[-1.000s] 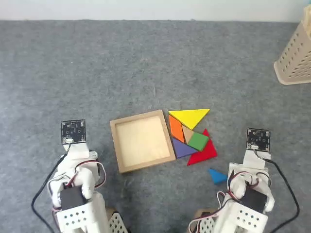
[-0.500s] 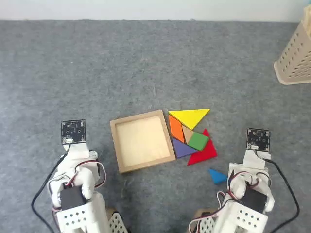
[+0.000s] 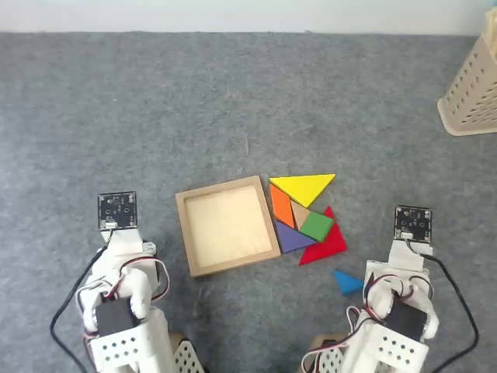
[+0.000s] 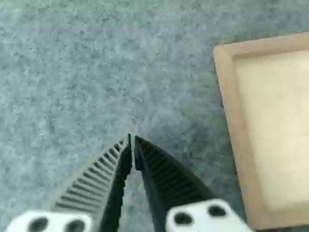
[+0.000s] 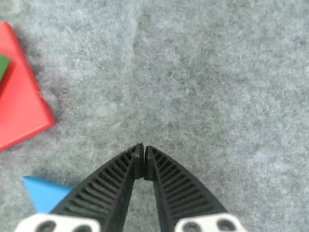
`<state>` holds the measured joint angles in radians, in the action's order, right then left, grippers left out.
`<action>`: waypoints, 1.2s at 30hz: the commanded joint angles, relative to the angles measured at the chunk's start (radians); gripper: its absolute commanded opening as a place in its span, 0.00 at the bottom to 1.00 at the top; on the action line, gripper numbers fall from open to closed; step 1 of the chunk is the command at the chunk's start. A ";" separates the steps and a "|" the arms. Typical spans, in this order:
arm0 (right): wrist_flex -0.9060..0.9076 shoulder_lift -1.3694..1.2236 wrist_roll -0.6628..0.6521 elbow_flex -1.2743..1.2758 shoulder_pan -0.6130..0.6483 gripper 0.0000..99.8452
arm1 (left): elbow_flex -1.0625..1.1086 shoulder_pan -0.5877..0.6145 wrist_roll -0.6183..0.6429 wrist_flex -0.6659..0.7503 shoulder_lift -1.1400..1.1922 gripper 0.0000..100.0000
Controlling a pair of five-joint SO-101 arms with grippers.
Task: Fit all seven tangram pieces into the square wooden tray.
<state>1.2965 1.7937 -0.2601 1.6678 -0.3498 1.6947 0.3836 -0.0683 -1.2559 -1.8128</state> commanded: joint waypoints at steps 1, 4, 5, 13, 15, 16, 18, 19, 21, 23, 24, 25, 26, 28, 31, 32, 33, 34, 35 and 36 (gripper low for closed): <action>0.008 0.019 0.006 0.017 0.001 0.02 | -0.008 -0.005 0.008 -0.008 -0.014 0.01; 0.008 0.019 0.006 0.017 0.001 0.02 | -0.008 -0.005 0.008 -0.008 -0.014 0.01; 0.008 0.019 0.006 0.017 0.001 0.02 | -0.008 -0.005 0.008 -0.008 -0.014 0.01; 0.008 0.019 0.006 0.017 0.001 0.02 | -0.008 -0.005 0.008 -0.008 -0.014 0.01; 0.008 0.019 0.006 0.017 0.001 0.02 | -0.008 -0.005 0.008 -0.008 -0.014 0.01; 0.008 0.019 0.006 0.017 0.001 0.02 | -0.008 -0.005 0.008 -0.008 -0.014 0.01; 0.008 0.019 0.006 0.017 0.001 0.02 | -0.008 -0.005 0.008 -0.008 -0.014 0.01; 0.008 0.019 0.006 0.017 0.001 0.02 | -0.008 -0.005 0.008 -0.008 -0.014 0.01; 0.008 0.019 0.006 0.017 0.001 0.02 | -0.008 -0.005 0.008 -0.008 -0.014 0.01; 0.008 0.019 0.006 0.017 0.001 0.02 | -0.008 -0.005 0.008 -0.008 -0.014 0.01; 0.008 0.019 0.006 0.017 0.001 0.02 | -0.008 -0.005 0.008 -0.008 -0.014 0.01; 0.008 0.019 0.009 0.017 0.001 0.02 | -0.008 -0.005 0.008 -0.008 -0.014 0.01; 0.007 0.019 0.011 0.017 0.005 0.02 | -0.008 -0.005 0.008 -0.008 -0.014 0.01; 0.007 0.019 0.012 0.017 0.028 0.02 | -0.008 -0.005 0.008 -0.008 -0.014 0.01; 0.007 0.019 0.012 0.017 0.091 0.02 | -0.008 -0.005 0.008 -0.008 -0.014 0.01; 0.007 0.015 0.012 0.017 0.110 0.02 | -0.008 -0.005 0.008 -0.008 -0.014 0.01; 0.007 0.015 0.012 0.017 0.127 0.02 | -0.008 -0.005 0.008 -0.008 -0.014 0.01; 0.007 0.015 0.012 0.017 0.134 0.02 | -0.008 -0.005 0.008 -0.008 -0.014 0.01; 0.007 0.015 0.012 0.017 0.137 0.02 | -0.008 -0.005 0.008 -0.008 -0.014 0.01; 0.007 0.015 0.011 0.017 0.145 0.02 | -0.008 -0.005 0.008 -0.008 -0.014 0.01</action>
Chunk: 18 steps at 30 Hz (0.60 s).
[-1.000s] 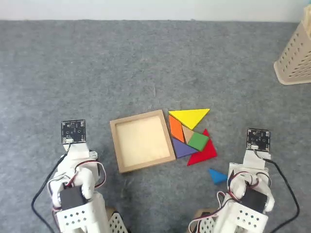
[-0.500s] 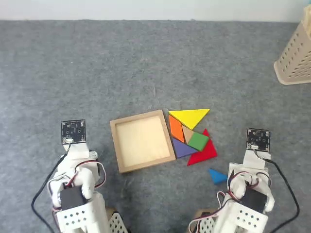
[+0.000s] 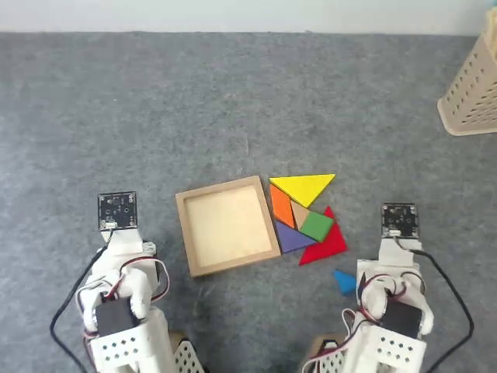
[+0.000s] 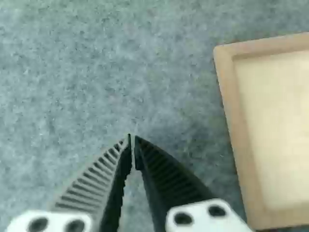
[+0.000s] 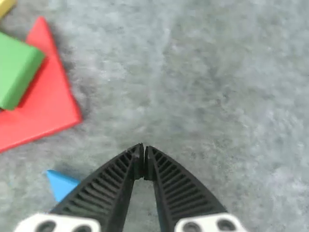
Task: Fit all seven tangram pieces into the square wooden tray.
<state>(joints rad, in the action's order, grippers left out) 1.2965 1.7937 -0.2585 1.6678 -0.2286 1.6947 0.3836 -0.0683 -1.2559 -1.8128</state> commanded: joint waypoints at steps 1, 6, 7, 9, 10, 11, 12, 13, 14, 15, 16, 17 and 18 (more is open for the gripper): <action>0.007 0.019 0.005 0.017 0.030 0.02 | -0.008 -0.005 0.008 -0.008 -0.014 0.01; -0.102 0.019 -0.063 0.014 0.047 0.02 | -0.008 -0.005 0.008 -0.008 -0.014 0.01; -0.124 0.019 -0.121 0.008 0.035 0.02 | -0.008 -0.005 0.008 -0.008 -0.014 0.01; -0.197 0.019 -0.267 -0.031 0.027 0.02 | -0.008 -0.005 0.008 -0.008 -0.014 0.01; -0.216 0.019 -0.325 -0.057 0.016 0.02 | -0.008 -0.005 0.008 -0.008 -0.014 0.01; -0.223 0.019 -0.350 -0.087 0.010 0.02 | -0.008 -0.005 0.008 -0.008 -0.014 0.01; -0.226 0.013 -0.345 -0.133 0.018 0.02 | -0.008 -0.005 0.008 -0.008 -0.014 0.01; -0.217 0.007 -0.322 -0.184 0.022 0.02 | -0.008 -0.005 0.008 -0.008 -0.014 0.01; -0.211 0.004 -0.295 -0.235 0.027 0.02 | -0.008 -0.005 0.008 -0.008 -0.014 0.01; -0.202 -0.004 -0.269 -0.284 0.028 0.02 | -0.008 -0.005 0.008 -0.008 -0.014 0.01; -0.194 -0.022 -0.245 -0.336 0.031 0.02 | -0.008 -0.005 0.008 -0.008 -0.014 0.01; -0.193 -0.050 -0.227 -0.381 0.047 0.03 | -0.008 -0.005 0.008 -0.008 -0.014 0.01; -0.193 -0.091 -0.212 -0.422 0.071 0.04 | -0.008 -0.005 0.008 -0.008 -0.014 0.01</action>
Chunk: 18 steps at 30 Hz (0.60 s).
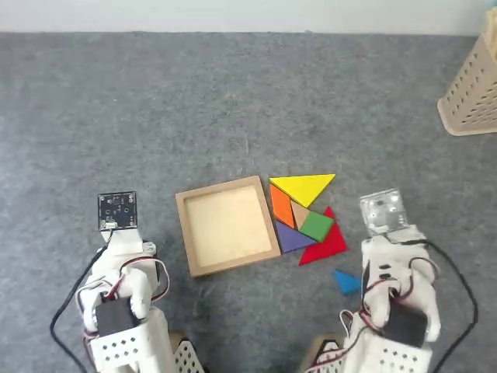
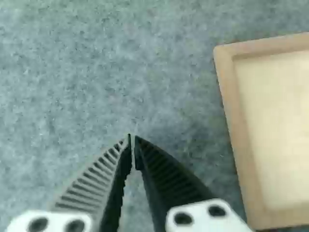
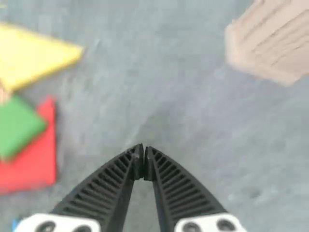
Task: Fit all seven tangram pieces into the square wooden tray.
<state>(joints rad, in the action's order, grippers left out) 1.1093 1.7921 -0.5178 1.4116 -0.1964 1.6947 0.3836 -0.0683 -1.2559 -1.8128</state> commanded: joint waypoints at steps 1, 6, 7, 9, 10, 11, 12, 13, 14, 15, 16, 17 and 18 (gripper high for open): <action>-0.005 -0.148 0.060 -0.201 0.067 0.05 | -0.008 -0.005 0.008 -0.008 -0.014 0.01; -0.005 -0.573 0.135 -0.390 0.251 0.17 | -0.008 -0.005 0.008 -0.008 -0.014 0.01; -0.005 -0.664 0.153 -0.434 0.288 0.18 | -0.008 -0.005 0.008 -0.008 -0.014 0.01; -0.005 -0.837 0.201 -0.522 0.351 0.19 | -0.008 -0.005 0.008 -0.008 -0.014 0.01; -0.005 -0.915 0.222 -0.566 0.377 0.19 | -0.008 -0.005 0.008 -0.008 -0.014 0.01; -0.005 -0.993 0.239 -0.608 0.406 0.19 | -0.008 -0.005 0.008 -0.008 -0.014 0.01; -0.005 -1.067 0.253 -0.651 0.433 0.19 | -0.008 -0.005 0.008 -0.008 -0.014 0.01; -0.005 -1.141 0.265 -0.689 0.464 0.19 | -0.008 -0.005 0.008 -0.008 -0.014 0.01; -0.005 -1.210 0.273 -0.723 0.499 0.19 | -0.008 -0.005 0.008 -0.008 -0.014 0.01; -0.005 -1.274 0.279 -0.756 0.538 0.19 | -0.008 -0.005 0.008 -0.008 -0.014 0.01; -0.005 -1.337 0.285 -0.789 0.579 0.19 | -0.008 -0.005 0.008 -0.008 -0.014 0.01; -0.005 -1.397 0.292 -0.819 0.622 0.19 | -0.008 -0.005 0.008 -0.008 -0.014 0.01; -0.005 -1.455 0.293 -0.850 0.665 0.19 | -0.008 -0.005 0.008 -0.008 -0.014 0.01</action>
<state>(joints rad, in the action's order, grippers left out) 1.1093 0.4925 -0.2478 0.6874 0.3560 1.6947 0.3836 -0.0683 -1.2559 -1.8128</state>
